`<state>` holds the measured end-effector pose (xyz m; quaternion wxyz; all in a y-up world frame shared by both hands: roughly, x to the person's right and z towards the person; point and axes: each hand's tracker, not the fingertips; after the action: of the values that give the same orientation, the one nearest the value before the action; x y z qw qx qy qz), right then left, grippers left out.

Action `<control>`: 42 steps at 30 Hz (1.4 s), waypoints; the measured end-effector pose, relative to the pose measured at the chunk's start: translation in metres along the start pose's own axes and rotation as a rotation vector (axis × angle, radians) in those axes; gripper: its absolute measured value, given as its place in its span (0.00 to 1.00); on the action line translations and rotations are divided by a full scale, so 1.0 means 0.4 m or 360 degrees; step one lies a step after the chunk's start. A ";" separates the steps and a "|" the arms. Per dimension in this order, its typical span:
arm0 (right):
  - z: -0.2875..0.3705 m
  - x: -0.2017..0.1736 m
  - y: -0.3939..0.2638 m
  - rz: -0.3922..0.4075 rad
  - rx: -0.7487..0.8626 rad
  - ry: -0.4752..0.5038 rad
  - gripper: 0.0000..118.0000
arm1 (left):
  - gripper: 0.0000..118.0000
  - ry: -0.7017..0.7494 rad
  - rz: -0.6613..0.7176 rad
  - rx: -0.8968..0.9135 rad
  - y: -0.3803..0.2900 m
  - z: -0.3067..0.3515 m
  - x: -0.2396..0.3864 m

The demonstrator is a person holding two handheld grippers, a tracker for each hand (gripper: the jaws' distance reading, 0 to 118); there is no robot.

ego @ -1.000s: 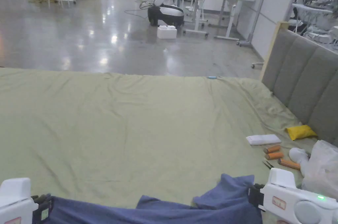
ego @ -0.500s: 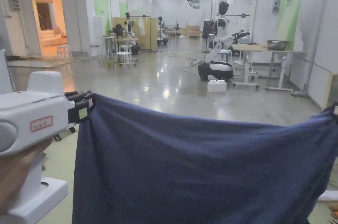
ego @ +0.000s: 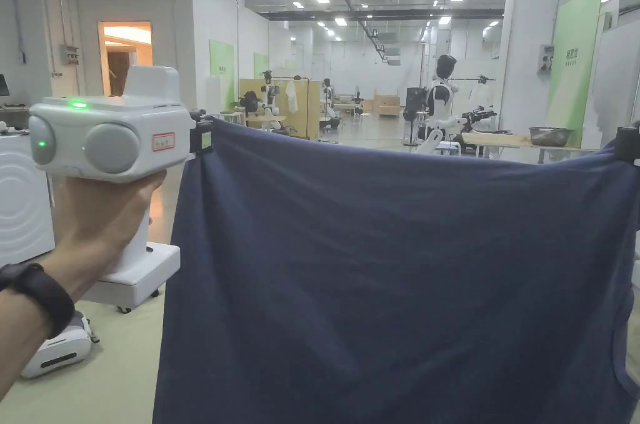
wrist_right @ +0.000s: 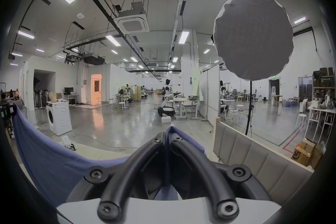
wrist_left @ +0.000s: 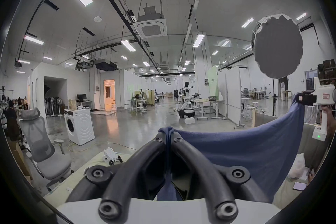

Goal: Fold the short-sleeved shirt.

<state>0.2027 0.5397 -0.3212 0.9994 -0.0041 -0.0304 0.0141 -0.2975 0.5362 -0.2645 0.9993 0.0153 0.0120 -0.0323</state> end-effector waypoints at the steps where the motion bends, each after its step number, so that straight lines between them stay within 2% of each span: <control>1: -0.023 -0.005 0.002 0.0003 0.0007 -0.0014 0.00 | 0.00 0.0013 0.0003 -0.0007 0.002 -0.028 0.002; 11: -0.215 -0.003 0.021 -0.0042 0.0034 -0.0078 0.00 | 0.00 0.0049 0.0001 -0.0034 -0.014 -0.249 0.031; 13: -0.240 -0.003 0.022 -0.0102 0.0044 -0.0095 0.00 | 0.00 0.0043 0.0016 -0.0048 -0.022 -0.277 0.037; 19: -0.294 -0.019 0.003 -0.0089 0.0019 -0.0103 0.00 | 0.00 0.0051 -0.0011 -0.0096 -0.075 -0.361 0.054; 22: -0.323 -0.026 -0.082 -0.0091 -0.0064 -0.0076 0.00 | 0.00 0.0033 0.0000 -0.0187 -0.159 -0.393 0.057; 26: -0.328 -0.039 -0.271 -0.0058 -0.0219 -0.0023 0.00 | 0.00 0.0002 0.0084 -0.0346 -0.367 -0.390 0.071; 29: -0.287 -0.033 -0.415 -0.0052 -0.0305 0.0009 0.00 | 0.00 -0.0007 0.0118 -0.0422 -0.528 -0.321 0.092; 32: -0.191 -0.012 -0.545 -0.0112 -0.0386 0.0069 0.00 | 0.00 -0.0077 0.0240 -0.0516 -0.650 -0.233 0.073; 35: -0.013 0.031 -0.671 -0.0173 -0.0445 0.0059 0.00 | 0.00 -0.0102 0.0405 -0.0561 -0.745 -0.080 0.043; 42: 0.391 0.140 -0.936 -0.0209 -0.0811 0.0087 0.00 | 0.00 -0.0119 0.0429 -0.0806 -0.966 0.337 0.016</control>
<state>0.2597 0.1681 -0.1582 0.9654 -0.2541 -0.0062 -0.0590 -0.3131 0.1461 -0.1416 0.9663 -0.2345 -0.0192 0.1043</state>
